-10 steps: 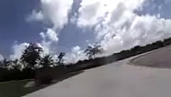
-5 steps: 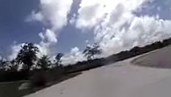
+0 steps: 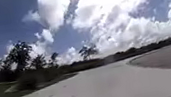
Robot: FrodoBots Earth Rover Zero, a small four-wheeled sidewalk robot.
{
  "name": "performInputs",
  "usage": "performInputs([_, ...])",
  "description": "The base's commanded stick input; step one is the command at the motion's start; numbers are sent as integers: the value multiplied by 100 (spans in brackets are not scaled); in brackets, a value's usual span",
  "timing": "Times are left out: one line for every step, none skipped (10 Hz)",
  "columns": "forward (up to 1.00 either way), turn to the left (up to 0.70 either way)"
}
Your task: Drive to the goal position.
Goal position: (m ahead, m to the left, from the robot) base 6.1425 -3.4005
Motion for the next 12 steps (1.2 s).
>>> performInputs([100, -39])
performInputs([100, -22])
performInputs([100, 0])
performInputs([100, 0])
performInputs([100, 0])
performInputs([100, 0])
performInputs([100, 0])
performInputs([100, -34])
performInputs([100, -38])
performInputs([100, -8])
performInputs([100, 0])
performInputs([100, 0])
